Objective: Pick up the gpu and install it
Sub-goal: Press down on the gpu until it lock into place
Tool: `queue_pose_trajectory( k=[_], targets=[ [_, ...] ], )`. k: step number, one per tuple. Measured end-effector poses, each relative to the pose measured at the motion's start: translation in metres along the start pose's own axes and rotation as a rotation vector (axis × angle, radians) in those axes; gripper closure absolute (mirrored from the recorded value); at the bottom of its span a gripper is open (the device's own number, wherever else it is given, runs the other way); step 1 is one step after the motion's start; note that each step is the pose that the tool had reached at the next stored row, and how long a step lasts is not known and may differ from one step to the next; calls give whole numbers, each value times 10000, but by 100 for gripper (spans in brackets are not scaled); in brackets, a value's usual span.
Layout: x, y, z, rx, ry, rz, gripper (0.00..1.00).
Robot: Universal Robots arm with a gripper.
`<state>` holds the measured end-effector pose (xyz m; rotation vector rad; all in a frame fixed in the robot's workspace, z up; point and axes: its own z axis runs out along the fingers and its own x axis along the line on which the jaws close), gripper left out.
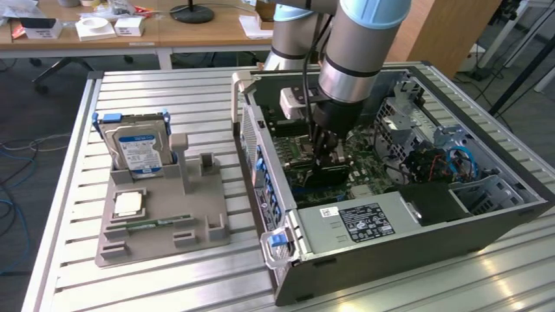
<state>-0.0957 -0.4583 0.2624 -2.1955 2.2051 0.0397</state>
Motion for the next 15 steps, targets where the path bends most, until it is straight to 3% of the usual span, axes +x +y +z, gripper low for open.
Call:
queue_pose_trajectory(
  k=[15],
  targets=[
    [1,72,25,39,-4,-1,90]
  ],
)
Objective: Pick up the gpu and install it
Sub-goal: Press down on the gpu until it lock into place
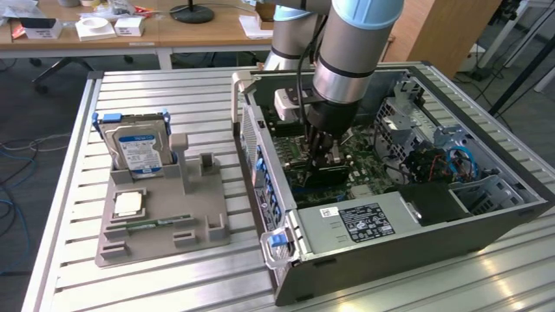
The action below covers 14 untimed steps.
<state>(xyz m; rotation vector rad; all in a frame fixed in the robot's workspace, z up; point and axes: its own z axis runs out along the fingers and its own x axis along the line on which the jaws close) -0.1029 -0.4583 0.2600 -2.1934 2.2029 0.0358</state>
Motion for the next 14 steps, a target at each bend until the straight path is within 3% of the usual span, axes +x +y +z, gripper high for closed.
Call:
queue_pose_trajectory(
  k=[5,9,14],
  targets=[
    [-4,0,-41,12,-28,2,90],
    [-6,-1,-136,3,-3,0,90],
    [-7,-1,-178,1,-1,0,90]
  ],
)
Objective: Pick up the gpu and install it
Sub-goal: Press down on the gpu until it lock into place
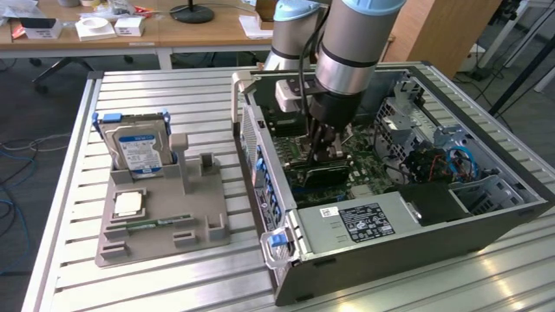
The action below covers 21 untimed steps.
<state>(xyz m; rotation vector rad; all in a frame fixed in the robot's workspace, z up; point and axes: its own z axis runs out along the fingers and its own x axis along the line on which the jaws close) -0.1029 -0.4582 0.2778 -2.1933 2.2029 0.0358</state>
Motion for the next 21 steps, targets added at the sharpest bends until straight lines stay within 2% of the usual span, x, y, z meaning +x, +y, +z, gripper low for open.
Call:
queue_pose_trajectory(
  k=[3,6,21],
  targets=[
    [-1,0,-41,0,1,0,90],
    [-2,0,-39,1,-1,0,90],
    [4,-39,111,1,1,-39,90]
  ],
)
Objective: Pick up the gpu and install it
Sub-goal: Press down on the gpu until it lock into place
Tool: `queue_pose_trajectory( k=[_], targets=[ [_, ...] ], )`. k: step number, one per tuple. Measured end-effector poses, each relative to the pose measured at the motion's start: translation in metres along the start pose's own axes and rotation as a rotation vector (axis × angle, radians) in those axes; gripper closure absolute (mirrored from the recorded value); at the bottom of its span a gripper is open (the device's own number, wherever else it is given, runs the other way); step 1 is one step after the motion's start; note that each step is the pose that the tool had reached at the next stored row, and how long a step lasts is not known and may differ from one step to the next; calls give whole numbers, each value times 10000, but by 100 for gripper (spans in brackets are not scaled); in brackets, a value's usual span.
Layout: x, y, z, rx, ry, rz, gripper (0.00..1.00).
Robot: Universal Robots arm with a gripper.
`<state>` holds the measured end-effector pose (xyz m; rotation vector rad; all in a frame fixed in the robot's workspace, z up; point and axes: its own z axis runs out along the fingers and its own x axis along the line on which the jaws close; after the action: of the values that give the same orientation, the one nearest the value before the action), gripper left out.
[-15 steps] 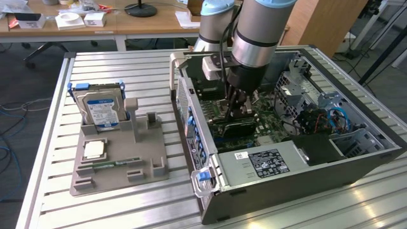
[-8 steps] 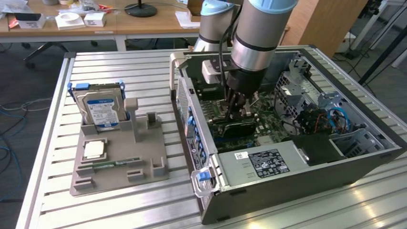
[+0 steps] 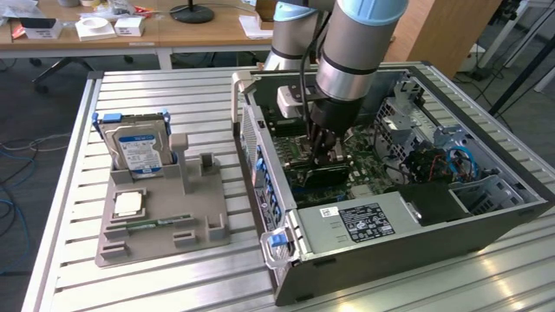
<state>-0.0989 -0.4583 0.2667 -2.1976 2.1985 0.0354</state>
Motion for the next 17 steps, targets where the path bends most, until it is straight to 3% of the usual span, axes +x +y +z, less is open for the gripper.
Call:
queue_pose_trajectory(
  k=[6,11,15,17],
  targets=[
    [1,1,12,0,1,-1,90],
    [-2,0,-57,1,-2,-1,90],
    [-2,0,-57,2,-3,-1,90],
    [-2,37,-59,4,-1,-2,90]
  ],
)
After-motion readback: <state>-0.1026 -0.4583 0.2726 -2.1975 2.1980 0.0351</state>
